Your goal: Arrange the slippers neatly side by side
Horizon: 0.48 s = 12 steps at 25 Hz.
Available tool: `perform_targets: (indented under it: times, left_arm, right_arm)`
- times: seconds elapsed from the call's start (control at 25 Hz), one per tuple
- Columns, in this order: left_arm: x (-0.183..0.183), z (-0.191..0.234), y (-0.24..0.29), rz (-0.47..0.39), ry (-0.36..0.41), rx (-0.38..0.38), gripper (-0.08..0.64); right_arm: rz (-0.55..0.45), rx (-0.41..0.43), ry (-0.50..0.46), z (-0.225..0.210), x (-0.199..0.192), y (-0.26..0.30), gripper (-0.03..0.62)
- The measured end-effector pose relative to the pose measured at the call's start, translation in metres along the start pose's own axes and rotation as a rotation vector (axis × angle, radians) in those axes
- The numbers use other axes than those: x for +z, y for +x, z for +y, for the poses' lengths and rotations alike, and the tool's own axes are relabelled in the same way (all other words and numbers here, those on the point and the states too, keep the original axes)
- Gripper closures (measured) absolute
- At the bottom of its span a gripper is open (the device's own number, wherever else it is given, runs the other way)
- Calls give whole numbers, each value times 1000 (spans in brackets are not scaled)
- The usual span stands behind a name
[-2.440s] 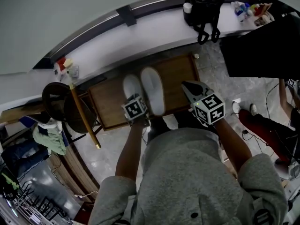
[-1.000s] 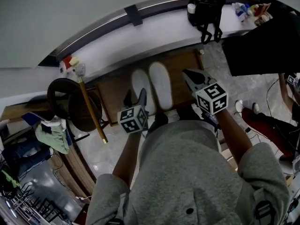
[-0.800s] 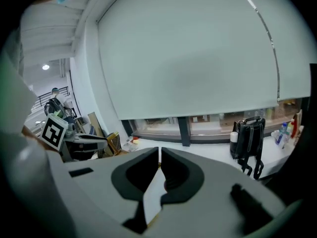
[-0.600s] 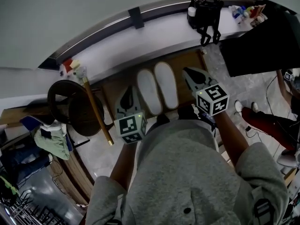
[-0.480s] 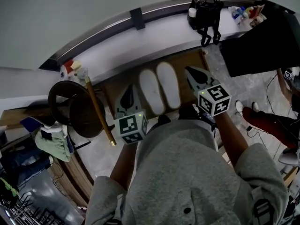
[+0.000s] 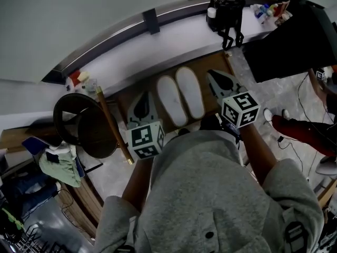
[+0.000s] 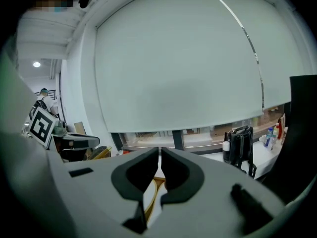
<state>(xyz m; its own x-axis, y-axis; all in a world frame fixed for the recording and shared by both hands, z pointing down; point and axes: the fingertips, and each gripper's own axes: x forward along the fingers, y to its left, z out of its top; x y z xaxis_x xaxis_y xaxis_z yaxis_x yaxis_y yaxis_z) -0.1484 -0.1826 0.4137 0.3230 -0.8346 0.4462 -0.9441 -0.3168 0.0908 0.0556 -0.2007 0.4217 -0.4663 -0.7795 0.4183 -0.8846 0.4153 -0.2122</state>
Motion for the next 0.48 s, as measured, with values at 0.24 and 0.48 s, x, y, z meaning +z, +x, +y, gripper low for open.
perform_targets:
  times: [0.24,0.48]
  left_arm:
    - [1,-5,0,-13,14,-14,537]
    - [-9,-5,-2,18,-4,-28,537]
  right_arm:
    - [-6,-11,-2,1,-4,-4,558]
    - [-5,-21,6,5,-8,-7,558]
